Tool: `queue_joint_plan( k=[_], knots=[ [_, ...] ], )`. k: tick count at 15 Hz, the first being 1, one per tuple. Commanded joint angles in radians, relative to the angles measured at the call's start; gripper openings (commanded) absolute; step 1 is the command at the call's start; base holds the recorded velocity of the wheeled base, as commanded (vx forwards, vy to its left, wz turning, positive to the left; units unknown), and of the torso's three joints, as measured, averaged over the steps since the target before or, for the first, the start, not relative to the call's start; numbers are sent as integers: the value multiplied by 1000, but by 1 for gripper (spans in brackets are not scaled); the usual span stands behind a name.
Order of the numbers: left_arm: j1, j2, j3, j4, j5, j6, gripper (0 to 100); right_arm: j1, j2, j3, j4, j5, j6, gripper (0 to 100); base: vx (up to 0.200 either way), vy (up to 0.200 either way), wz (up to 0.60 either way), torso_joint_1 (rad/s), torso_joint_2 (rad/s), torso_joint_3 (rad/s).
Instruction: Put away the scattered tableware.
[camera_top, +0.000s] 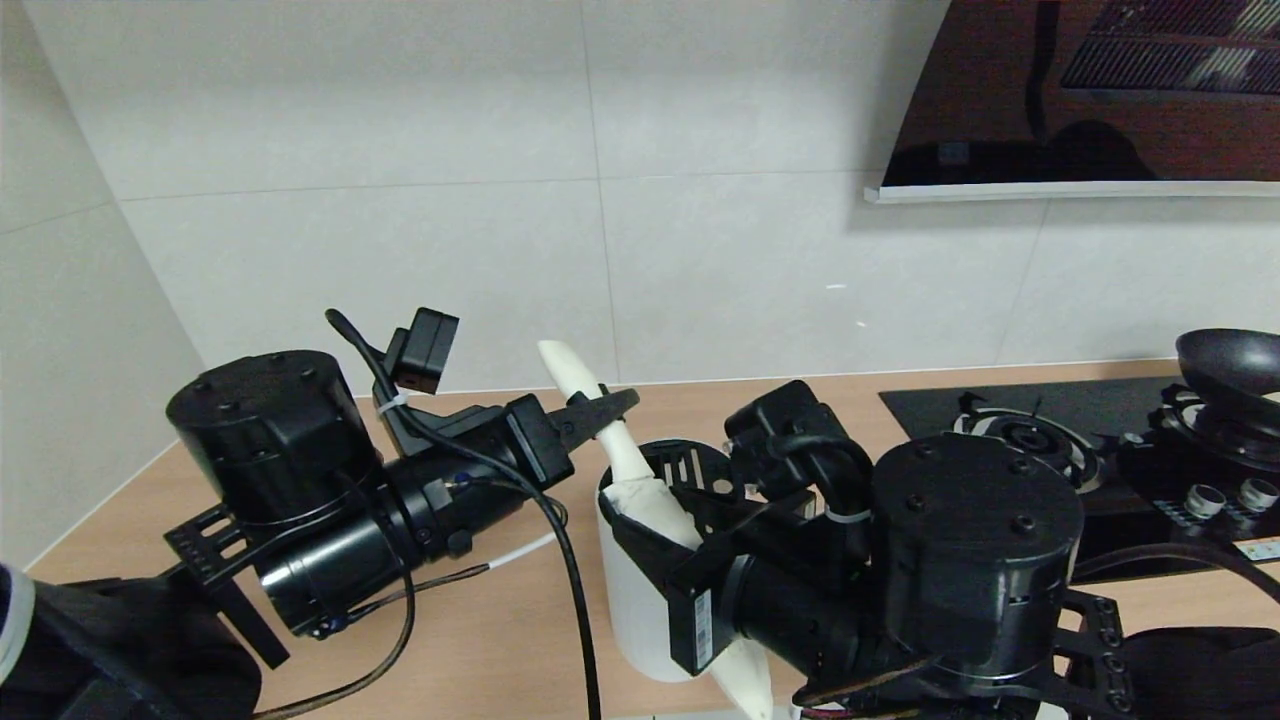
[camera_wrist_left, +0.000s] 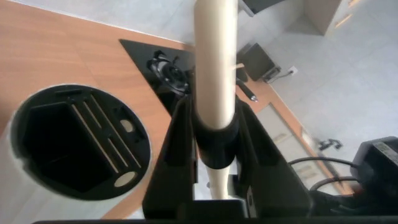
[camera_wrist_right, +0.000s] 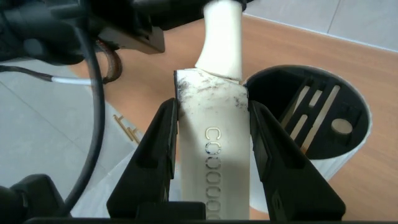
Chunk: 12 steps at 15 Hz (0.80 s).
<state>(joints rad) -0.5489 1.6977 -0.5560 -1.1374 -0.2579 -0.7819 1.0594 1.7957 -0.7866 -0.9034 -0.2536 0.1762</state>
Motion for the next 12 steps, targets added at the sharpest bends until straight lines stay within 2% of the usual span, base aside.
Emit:
queue_joint_plan(
  k=[1, 6, 9, 10, 12],
  knots=[
    [-2, -3, 1, 2, -1, 0, 0, -1, -3, 0, -15, -4, -1, 0, 0, 0, 0, 0, 0, 0],
    [-9, -9, -1, 2, 0, 0, 0, -7, -4, 1, -22, -13, -3, 0, 0, 0, 0, 0, 0, 0],
    [-34, -13, -10, 4, 31, 1, 0, -9, -3, 1, -22, -16, -1, 0, 0, 0, 0, 0, 0, 0],
    [-37, -13, -10, 4, 39, 3, 0, -10, -3, 1, -22, -16, -3, 100, 0, 0, 0, 0, 0, 0],
    [-37, -13, -13, 8, 42, 3, 0, -13, -4, 1, -22, -16, -1, 100, 0, 0, 0, 0, 0, 0]
  ],
)
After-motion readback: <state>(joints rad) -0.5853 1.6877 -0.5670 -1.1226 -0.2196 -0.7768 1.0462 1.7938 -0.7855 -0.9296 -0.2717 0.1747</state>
